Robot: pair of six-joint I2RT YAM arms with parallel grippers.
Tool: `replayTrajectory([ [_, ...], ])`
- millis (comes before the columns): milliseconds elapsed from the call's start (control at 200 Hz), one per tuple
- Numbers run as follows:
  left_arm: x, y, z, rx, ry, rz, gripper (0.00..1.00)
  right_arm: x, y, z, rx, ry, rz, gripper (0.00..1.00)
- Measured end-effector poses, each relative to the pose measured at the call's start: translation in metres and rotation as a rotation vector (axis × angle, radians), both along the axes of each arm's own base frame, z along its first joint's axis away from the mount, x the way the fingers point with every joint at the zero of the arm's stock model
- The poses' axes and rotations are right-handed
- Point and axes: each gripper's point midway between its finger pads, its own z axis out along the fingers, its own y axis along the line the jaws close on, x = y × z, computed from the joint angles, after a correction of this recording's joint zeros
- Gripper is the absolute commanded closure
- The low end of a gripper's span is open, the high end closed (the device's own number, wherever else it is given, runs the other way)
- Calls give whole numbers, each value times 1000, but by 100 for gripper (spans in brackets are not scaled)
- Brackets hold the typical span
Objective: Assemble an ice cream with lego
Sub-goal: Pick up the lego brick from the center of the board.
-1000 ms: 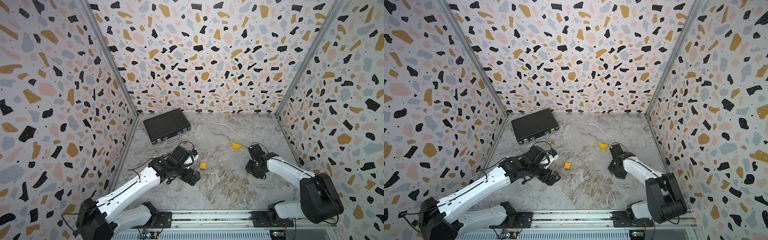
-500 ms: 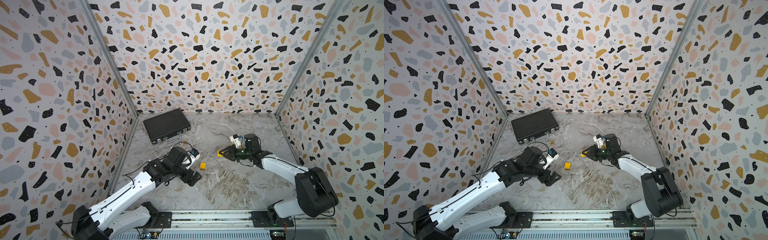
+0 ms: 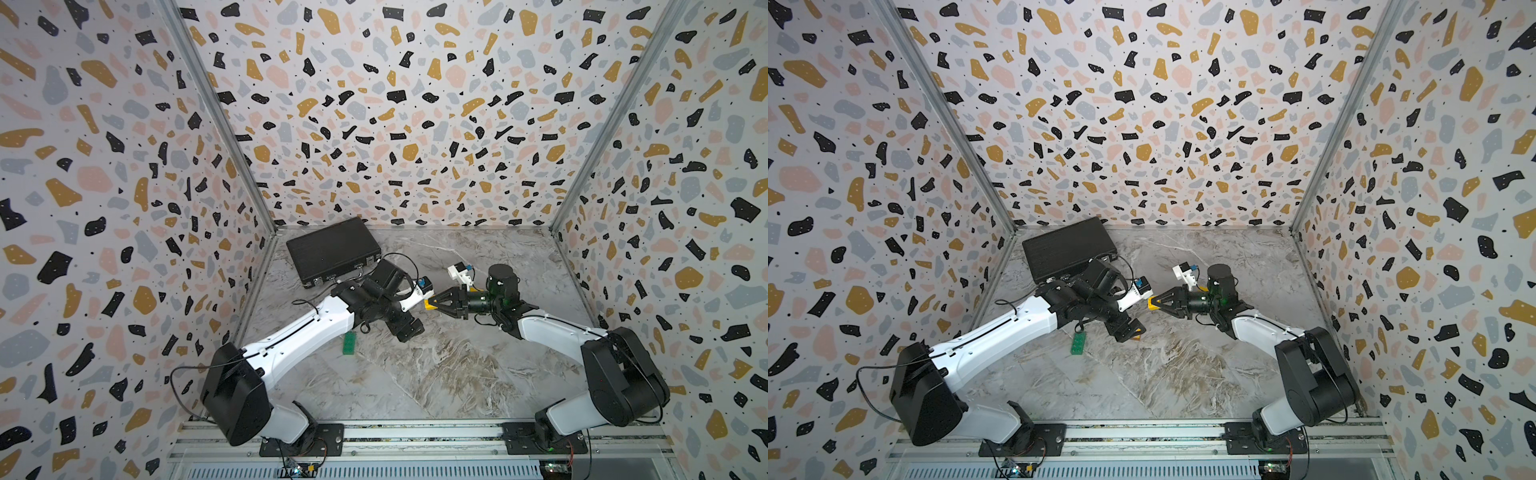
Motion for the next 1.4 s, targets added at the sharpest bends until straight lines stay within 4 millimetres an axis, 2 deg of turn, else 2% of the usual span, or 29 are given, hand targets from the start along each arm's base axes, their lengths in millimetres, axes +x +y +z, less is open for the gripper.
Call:
replayTrajectory([
  [165,5,-4,-3,13,-26,-46,15,-4,-3,-17,-82,32,10,100],
  [436,12,-16,-10,3,-12,-82,28,-8,-6,-31,-127,57,27,100],
  [596,12,-19,-14,1,6,-90,30,-9,-4,-39,-131,82,37,100],
  [1096,20,-29,-18,-2,28,-92,31,-13,0,-37,-120,82,59,100],
  [1402,20,-31,-27,5,60,-84,43,-16,2,-36,-116,89,71,100],
])
